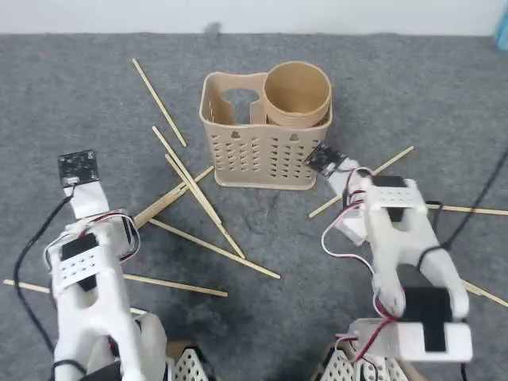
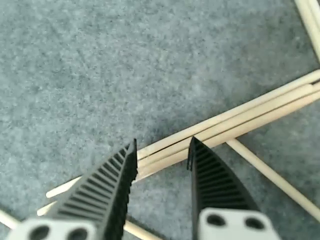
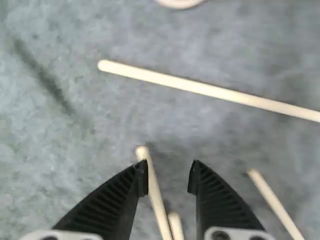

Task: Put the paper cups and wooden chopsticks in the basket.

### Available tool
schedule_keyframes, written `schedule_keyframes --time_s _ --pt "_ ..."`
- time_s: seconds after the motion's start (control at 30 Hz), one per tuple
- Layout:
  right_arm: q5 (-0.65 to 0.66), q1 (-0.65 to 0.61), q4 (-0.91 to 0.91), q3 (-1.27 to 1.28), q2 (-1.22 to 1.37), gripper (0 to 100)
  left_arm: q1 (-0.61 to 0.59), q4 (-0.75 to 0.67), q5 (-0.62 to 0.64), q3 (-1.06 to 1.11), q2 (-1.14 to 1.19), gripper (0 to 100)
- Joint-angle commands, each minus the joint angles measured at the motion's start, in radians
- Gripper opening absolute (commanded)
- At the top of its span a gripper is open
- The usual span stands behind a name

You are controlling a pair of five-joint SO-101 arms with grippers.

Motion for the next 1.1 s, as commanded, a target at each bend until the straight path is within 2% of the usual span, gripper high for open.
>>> schedule_keyframes --time_s 0.0,0.3,0.43,0.5,0.57,0.8,1.07 --pt "0.031 -0.044 -0.030 -0.061 0.019 15.4 -0.005 -0.025 -0.003 -0.022 -0.037 16" --pt "0.032 -0.039 -0.031 -0.061 0.025 14.4 -0.003 -0.025 -0.003 -0.013 -0.048 16" --pt "0.031 -0.021 -0.033 -0.061 0.019 0.0 -0.006 -0.025 -0.003 -0.013 -0.048 16" --pt "0.031 0.015 -0.033 -0.068 0.018 2.6 -0.006 -0.025 -0.003 -0.013 -0.048 16" --pt "0.026 0.056 -0.021 -0.101 0.018 0.4 -0.006 -0.025 -0.003 -0.013 -0.048 16" --pt "0.025 0.199 0.188 -0.236 -0.119 0.8 -0.005 -0.025 -0.003 -0.013 -0.048 16" --pt "0.014 0.213 0.430 -0.239 -0.545 0.8 -0.005 -0.025 -0.003 -0.013 -0.048 16"
